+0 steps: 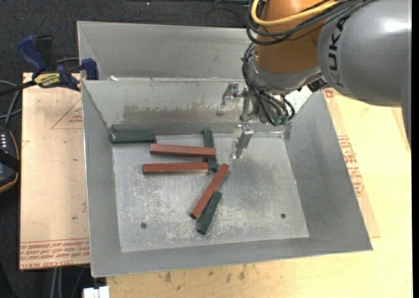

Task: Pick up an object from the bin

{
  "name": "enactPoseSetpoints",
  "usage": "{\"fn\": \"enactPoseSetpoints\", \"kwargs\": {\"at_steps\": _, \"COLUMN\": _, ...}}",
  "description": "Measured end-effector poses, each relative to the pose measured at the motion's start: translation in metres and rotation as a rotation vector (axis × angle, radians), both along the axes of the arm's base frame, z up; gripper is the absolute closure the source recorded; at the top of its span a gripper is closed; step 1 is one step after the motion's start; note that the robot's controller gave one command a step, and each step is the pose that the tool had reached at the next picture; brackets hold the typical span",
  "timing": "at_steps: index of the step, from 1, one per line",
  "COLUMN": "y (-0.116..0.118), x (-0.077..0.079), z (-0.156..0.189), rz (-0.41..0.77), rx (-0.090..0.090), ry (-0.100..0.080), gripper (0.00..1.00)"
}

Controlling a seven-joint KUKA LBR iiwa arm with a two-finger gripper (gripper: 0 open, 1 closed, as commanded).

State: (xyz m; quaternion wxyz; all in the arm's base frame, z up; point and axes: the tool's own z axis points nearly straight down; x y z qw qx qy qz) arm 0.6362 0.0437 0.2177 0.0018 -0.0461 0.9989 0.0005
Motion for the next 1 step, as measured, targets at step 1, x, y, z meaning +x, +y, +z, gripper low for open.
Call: {"fn": "enactPoseSetpoints", "kwargs": {"at_steps": 1, "y": -0.0009, "x": 0.0047, "z": -0.053, "rz": 0.059, "rx": 0.0, "ry": -0.005, "gripper": 0.0}}
